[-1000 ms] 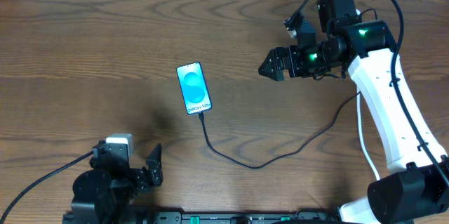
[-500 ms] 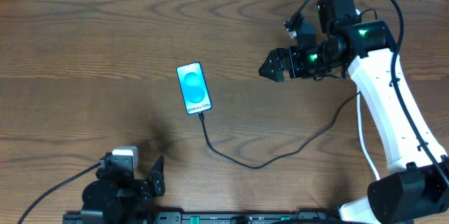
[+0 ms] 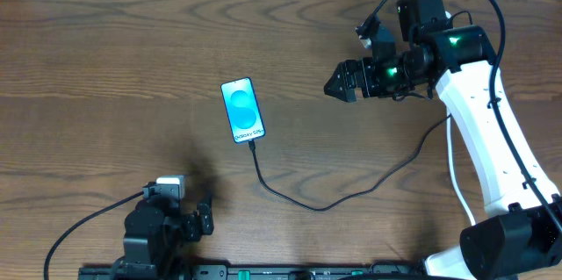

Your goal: Plug charger to phone and switch on socket

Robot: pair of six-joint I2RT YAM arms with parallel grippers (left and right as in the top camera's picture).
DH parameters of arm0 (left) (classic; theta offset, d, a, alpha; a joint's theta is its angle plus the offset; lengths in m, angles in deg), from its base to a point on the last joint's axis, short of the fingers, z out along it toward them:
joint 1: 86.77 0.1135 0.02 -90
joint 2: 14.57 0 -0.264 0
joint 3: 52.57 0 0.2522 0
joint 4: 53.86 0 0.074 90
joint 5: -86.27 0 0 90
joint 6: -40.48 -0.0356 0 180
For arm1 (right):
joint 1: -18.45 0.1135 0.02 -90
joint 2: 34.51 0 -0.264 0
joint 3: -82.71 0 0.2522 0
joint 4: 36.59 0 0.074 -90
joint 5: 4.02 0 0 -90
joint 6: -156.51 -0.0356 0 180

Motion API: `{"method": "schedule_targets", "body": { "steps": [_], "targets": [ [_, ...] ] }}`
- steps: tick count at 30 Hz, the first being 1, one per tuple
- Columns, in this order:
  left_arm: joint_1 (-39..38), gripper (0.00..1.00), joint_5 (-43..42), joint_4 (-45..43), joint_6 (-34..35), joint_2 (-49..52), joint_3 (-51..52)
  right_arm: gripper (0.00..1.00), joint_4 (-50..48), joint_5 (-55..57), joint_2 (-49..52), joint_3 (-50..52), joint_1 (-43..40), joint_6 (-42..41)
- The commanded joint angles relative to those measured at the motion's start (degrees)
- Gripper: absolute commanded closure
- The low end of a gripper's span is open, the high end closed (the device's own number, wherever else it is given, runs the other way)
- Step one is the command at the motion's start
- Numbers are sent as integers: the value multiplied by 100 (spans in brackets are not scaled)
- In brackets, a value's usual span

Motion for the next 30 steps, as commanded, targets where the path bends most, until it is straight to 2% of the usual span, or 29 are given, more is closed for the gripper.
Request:
{"method": "schedule_targets", "body": {
  "steps": [1, 29, 30],
  "targets": [
    [-28, 7, 33, -63, -98, -46, 372, 1, 9, 57, -79, -28, 28, 151],
    [-28, 7, 31, -81, -98, -42, 382, 1, -136, 55, -79, -28, 28, 162],
    [-28, 7, 188, -76, -243, -42, 382, 1, -138, 55, -79, -28, 28, 164]
  ]
}}
